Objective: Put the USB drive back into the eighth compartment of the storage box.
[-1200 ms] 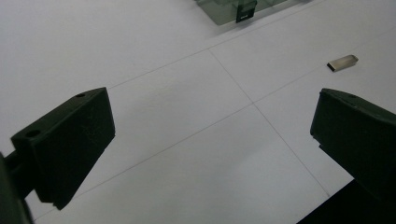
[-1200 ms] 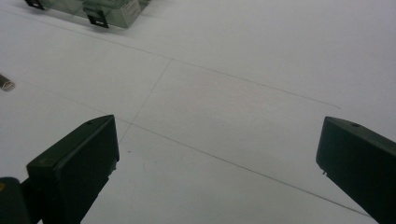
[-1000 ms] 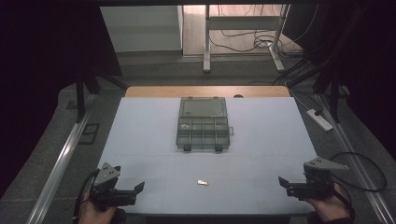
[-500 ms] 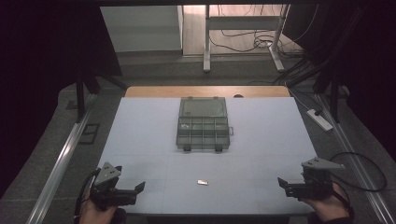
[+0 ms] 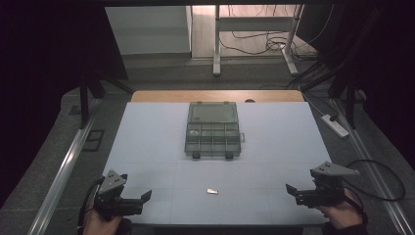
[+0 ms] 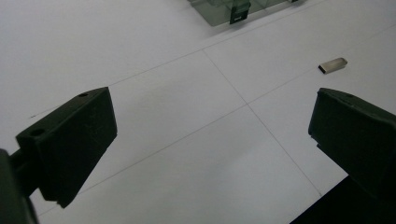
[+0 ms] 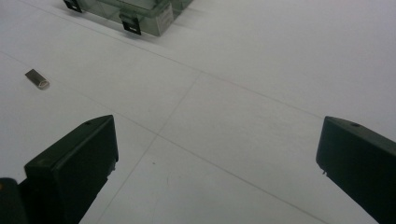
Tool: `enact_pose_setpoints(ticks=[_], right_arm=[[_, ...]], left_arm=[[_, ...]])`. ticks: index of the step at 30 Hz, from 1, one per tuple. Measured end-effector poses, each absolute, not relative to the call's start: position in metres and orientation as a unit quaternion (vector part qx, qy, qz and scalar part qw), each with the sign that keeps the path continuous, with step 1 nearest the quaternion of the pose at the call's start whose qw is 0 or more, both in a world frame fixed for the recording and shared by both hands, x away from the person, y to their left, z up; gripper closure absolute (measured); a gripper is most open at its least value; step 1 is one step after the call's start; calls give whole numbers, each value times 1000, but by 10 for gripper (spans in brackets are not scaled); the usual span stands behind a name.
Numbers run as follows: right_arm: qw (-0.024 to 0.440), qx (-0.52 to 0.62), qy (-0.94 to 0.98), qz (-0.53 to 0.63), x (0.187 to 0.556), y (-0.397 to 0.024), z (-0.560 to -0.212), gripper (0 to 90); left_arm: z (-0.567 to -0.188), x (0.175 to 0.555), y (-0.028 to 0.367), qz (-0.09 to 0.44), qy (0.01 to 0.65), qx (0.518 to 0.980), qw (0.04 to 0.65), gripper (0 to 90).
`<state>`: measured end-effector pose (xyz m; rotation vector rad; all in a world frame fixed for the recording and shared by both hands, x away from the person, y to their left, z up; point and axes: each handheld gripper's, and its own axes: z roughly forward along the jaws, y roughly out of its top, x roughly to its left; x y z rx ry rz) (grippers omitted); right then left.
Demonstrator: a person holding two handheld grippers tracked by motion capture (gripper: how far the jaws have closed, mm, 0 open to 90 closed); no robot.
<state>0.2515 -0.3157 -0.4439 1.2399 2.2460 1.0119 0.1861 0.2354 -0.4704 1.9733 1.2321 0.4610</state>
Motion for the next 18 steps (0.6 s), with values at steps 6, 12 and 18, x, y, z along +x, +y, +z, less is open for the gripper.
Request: enact_pose_setpoints(ticks=[6, 12, 18], right_arm=[[170, 416, 814, 369, 257, -312, -446, 0], [150, 404, 821, 374, 261, -306, -449, 0], [129, 400, 824, 380, 264, -300, -449, 0]], left_arm=[[-470, 186, 236, 180, 482, 771, 376, 10], [-471, 186, 236, 179, 482, 771, 377, 10], [-470, 186, 235, 180, 480, 772, 376, 10]])
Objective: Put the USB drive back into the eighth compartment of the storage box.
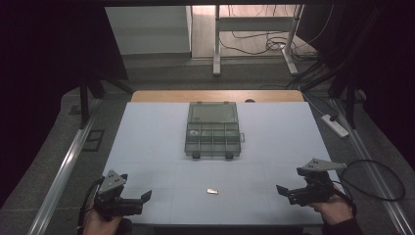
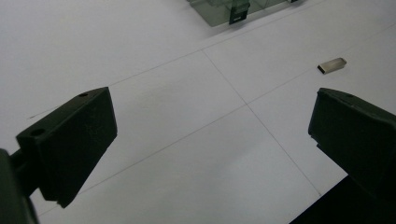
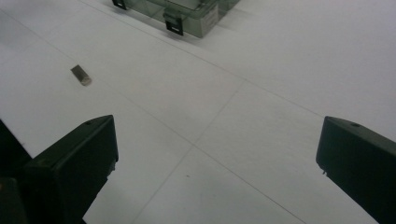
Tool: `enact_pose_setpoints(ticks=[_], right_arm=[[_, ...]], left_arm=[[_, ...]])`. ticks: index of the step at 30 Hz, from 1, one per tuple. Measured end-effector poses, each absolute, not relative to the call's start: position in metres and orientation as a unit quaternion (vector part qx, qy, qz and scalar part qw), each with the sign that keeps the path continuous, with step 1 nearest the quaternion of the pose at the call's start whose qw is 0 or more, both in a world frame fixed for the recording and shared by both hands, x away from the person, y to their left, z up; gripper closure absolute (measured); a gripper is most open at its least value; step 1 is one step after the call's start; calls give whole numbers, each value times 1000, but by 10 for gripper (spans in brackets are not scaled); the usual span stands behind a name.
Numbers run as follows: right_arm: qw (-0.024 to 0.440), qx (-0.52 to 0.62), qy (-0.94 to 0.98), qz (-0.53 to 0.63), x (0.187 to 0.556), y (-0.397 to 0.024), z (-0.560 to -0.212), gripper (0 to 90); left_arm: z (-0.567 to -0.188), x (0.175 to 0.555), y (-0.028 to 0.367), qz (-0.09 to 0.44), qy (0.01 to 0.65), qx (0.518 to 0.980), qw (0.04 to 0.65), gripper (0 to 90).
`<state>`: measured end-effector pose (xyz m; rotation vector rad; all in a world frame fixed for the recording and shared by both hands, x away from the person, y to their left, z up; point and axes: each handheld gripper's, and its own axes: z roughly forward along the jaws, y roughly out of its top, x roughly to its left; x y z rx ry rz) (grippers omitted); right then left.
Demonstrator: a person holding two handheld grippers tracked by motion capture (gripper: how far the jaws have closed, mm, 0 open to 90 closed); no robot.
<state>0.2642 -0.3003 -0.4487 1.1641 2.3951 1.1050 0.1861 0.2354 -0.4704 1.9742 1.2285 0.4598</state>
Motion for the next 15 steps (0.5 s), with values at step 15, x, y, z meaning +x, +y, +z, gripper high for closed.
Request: enact_pose_setpoints(ticks=[15], right_arm=[[101, 369, 834, 397, 276, -271, -449, 0]], left_arm=[[-470, 186, 235, 180, 476, 774, 377, 10]])
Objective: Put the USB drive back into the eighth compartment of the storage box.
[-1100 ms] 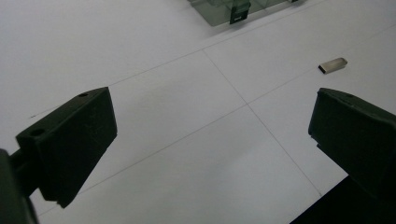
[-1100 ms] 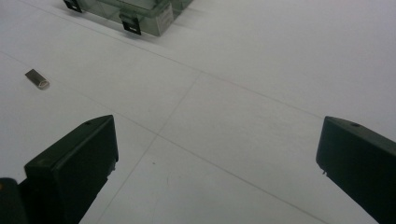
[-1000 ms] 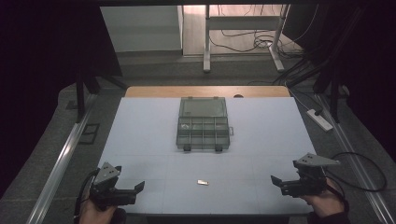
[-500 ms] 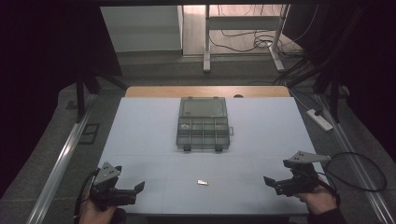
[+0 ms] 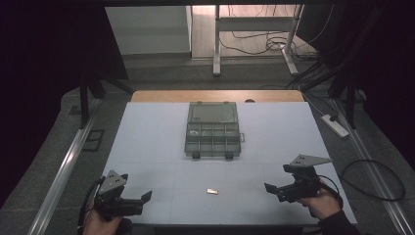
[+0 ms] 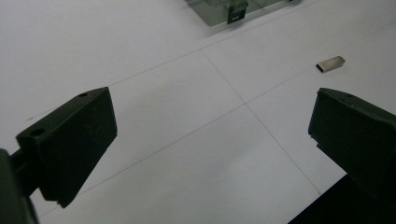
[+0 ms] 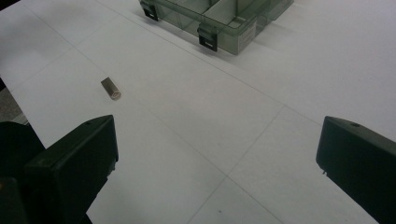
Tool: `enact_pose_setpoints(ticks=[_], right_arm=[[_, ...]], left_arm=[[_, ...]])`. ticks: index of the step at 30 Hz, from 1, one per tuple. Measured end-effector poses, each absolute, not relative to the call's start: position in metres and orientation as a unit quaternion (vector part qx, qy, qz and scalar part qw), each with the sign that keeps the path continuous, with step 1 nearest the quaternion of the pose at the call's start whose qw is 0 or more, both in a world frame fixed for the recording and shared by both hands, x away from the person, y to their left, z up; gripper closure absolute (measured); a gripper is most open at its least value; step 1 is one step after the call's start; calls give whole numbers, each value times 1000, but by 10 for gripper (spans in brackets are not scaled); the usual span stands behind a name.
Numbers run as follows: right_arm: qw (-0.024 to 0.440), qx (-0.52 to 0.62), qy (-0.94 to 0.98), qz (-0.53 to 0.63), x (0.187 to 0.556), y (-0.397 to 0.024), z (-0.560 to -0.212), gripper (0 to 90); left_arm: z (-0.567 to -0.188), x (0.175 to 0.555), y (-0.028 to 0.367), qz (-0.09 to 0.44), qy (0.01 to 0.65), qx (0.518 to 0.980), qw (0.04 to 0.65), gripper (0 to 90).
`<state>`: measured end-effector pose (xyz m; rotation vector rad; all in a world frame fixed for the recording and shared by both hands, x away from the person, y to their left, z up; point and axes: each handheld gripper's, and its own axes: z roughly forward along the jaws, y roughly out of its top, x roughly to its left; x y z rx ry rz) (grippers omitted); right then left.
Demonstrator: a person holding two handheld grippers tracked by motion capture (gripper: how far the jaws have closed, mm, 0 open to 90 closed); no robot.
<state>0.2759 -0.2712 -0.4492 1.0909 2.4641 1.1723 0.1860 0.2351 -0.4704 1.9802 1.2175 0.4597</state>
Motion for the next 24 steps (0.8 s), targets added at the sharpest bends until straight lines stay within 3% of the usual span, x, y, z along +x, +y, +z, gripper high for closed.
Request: enact_pose_setpoints(ticks=[24], right_arm=[[73, 323, 864, 381, 295, -224, -460, 0]], left_arm=[[-470, 185, 237, 178, 477, 770, 385, 10]])
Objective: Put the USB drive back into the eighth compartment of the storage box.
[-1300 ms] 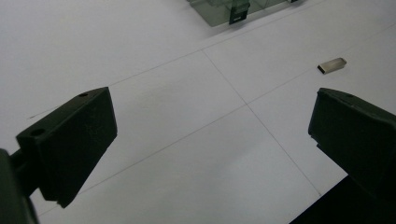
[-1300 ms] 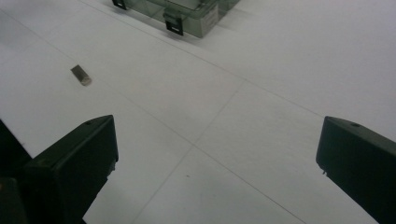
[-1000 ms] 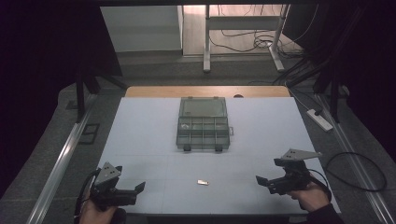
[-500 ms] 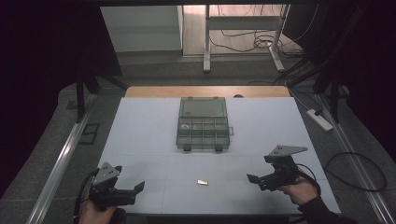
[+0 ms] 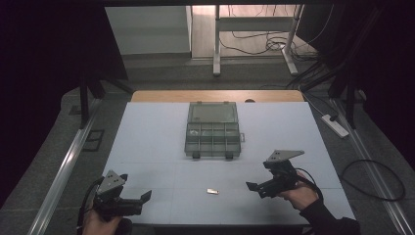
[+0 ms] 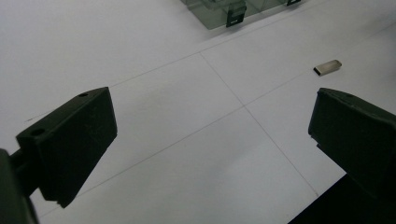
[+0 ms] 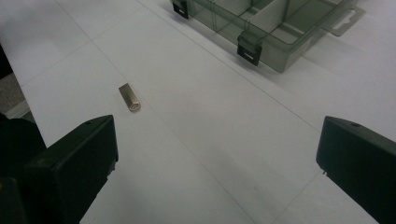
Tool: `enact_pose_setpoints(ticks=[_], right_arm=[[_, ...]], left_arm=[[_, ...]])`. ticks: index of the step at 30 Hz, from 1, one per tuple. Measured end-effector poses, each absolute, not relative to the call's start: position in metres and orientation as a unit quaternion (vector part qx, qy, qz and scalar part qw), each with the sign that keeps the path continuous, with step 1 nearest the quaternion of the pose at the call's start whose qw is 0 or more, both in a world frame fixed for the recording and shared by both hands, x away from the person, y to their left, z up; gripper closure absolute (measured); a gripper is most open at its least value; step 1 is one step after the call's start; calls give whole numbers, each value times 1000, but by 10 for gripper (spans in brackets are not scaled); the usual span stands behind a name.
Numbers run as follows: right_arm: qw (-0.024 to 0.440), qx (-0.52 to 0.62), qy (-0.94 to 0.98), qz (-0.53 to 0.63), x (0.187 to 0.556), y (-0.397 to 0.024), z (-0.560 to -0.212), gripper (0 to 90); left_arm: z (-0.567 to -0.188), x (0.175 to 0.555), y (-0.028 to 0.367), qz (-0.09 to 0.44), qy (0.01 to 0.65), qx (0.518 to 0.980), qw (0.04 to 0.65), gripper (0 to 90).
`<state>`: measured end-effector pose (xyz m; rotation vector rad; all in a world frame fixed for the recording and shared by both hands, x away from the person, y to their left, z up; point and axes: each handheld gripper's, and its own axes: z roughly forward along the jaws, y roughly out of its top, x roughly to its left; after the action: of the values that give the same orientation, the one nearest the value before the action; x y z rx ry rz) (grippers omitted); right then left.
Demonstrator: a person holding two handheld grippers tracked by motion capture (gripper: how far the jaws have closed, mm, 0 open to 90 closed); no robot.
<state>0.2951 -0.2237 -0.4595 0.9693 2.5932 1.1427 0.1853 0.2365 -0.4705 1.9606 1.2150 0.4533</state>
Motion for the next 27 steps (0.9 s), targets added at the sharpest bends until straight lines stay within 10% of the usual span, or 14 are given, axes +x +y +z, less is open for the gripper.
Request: enact_pose_setpoints(ticks=[27], right_arm=[[44, 284, 904, 315, 312, -163, -480, 0]], left_arm=[[-470, 185, 238, 177, 477, 769, 386, 10]])
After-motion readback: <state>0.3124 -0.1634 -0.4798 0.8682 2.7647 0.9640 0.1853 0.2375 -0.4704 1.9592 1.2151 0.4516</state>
